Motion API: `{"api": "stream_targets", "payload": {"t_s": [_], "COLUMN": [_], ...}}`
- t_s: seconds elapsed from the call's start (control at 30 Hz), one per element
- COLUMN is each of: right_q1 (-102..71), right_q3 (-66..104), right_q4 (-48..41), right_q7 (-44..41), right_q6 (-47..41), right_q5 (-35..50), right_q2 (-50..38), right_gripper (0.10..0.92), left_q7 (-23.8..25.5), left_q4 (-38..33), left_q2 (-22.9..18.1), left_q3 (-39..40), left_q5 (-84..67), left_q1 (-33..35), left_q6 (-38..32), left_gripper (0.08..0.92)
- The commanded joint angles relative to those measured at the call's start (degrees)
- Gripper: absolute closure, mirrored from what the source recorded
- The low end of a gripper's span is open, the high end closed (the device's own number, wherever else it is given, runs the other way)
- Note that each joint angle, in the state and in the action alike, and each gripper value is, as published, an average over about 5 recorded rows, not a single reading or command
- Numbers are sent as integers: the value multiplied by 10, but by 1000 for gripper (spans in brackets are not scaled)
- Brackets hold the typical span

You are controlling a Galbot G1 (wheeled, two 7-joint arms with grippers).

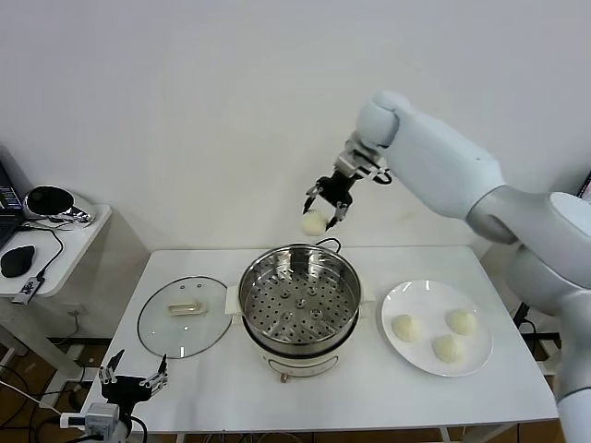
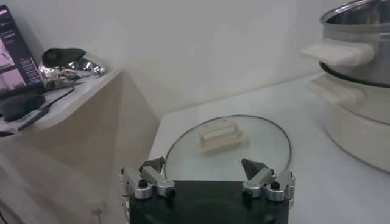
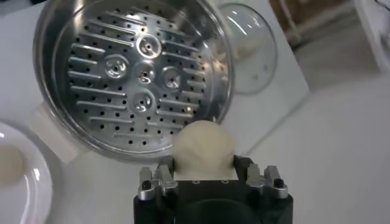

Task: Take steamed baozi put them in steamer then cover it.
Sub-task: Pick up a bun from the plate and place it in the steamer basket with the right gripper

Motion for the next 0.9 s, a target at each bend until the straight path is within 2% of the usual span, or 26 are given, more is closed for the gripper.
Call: {"api": "stream_targets", "payload": {"t_s": [0.03,0.9], "right_q1": [-6,-85], "right_q3": [-32,-18], "right_q4": [22,-32], "right_q7": [5,70], "right_q6": [81,81], "right_q5": [-43,-183], "right_q2": [35,78], "right_gripper": [423,426], "left_q7": [-1,-2], "left_q4": [-2,-1], "left_q2": [-1,-4], "left_q3": [-1,-8], "left_q5": [1,-1], "left_q1": [3,4], "left_q6": [0,0], "left_gripper": [177,177]}}
